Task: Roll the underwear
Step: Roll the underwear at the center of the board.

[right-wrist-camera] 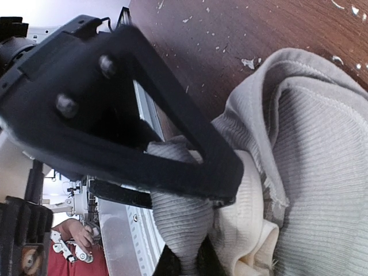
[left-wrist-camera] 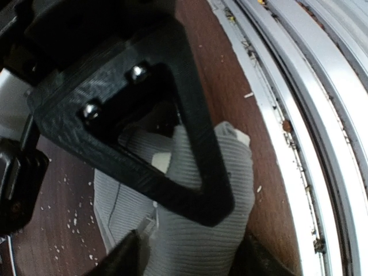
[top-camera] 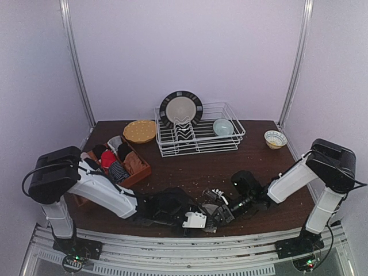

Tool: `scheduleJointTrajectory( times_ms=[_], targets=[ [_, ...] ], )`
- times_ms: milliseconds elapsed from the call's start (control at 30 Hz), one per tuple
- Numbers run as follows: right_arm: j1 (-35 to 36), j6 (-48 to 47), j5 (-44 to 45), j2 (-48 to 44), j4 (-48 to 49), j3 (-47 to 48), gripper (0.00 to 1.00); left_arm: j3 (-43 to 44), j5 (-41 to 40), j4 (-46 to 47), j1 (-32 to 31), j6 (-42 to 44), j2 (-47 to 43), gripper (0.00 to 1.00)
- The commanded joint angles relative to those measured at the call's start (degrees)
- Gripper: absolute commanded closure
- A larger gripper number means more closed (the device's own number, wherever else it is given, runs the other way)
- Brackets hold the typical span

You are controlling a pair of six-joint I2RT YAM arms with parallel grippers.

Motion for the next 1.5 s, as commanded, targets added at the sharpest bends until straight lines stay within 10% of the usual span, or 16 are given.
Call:
scheduleJointTrajectory(
  times_ms=[0,667,967,1267,1467],
  targets=[
    [-0.31,0.56,5.75,3.03,-10.73,-2.7,1.0,-1.34,-2.16,0.57,-0.06,-1.0,-3.2,0.28],
    [-0.29,0.51,6.23,2.64,-11.22,-2.71,1.0,-0.01,3.37,-2.37,-0.07,-0.61,-2.53,0.6],
    [0.3,1.45,5.85,0.3,-9.38,-3.6,1.0,0.47,3.6,-0.47,0.79,-2.15,-0.33,1.0],
    [3.26,2.98,18.27,-18.82,-9.66,-6.7,0.54,2.54,18.78,-6.47,5.89,-11.38,1.12,1.0],
    [9.21,-0.39,39.57,-38.87,-19.77,-9.73,0.53,11.38,31.18,-21.39,9.75,-16.5,6.26,1.0]
  ],
)
